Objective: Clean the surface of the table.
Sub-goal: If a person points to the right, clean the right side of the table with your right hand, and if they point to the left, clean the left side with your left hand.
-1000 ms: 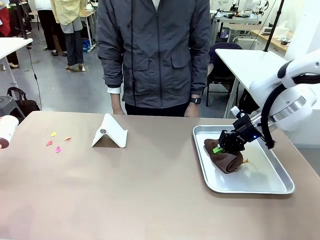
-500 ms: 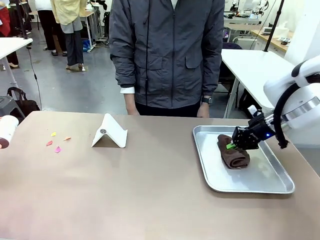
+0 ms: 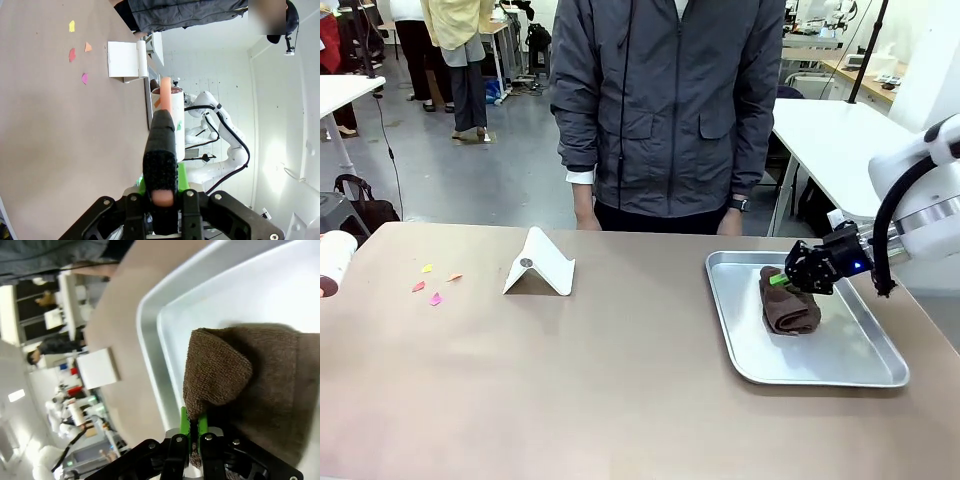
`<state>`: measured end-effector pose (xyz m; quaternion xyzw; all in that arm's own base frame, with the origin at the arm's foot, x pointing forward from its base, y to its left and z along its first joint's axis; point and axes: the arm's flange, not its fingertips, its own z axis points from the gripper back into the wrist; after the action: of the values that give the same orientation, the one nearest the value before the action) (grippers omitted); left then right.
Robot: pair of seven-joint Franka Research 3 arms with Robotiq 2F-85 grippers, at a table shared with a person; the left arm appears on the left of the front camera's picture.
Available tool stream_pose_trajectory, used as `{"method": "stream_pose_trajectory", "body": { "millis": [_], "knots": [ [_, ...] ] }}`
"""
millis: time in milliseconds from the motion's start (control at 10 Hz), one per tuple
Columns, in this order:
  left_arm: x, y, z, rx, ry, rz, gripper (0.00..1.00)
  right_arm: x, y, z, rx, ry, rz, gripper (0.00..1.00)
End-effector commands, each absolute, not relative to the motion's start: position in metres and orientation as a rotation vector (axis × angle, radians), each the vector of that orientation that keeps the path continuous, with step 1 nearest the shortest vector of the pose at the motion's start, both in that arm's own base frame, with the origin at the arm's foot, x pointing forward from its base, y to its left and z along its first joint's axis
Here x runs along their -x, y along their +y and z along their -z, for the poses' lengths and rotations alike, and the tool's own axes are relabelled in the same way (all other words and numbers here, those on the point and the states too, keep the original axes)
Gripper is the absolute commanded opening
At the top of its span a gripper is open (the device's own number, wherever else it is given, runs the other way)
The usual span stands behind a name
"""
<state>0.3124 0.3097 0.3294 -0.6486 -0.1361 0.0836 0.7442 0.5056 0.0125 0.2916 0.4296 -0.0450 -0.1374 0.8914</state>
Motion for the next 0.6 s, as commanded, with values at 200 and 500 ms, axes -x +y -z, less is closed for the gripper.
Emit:
{"method": "stream_pose_trajectory", "body": {
  "millis": [200,500],
  "knots": [
    [-0.310,0.309,-0.333,1.434,-0.308,-0.162,0.00,-0.499,-0.028,-0.313,-1.284,0.017,0.273,0.06],
    [-0.310,0.309,-0.333,1.434,-0.308,-0.162,0.00,-0.475,-0.064,-0.334,-1.542,0.167,0.180,0.06]
  ]
}}
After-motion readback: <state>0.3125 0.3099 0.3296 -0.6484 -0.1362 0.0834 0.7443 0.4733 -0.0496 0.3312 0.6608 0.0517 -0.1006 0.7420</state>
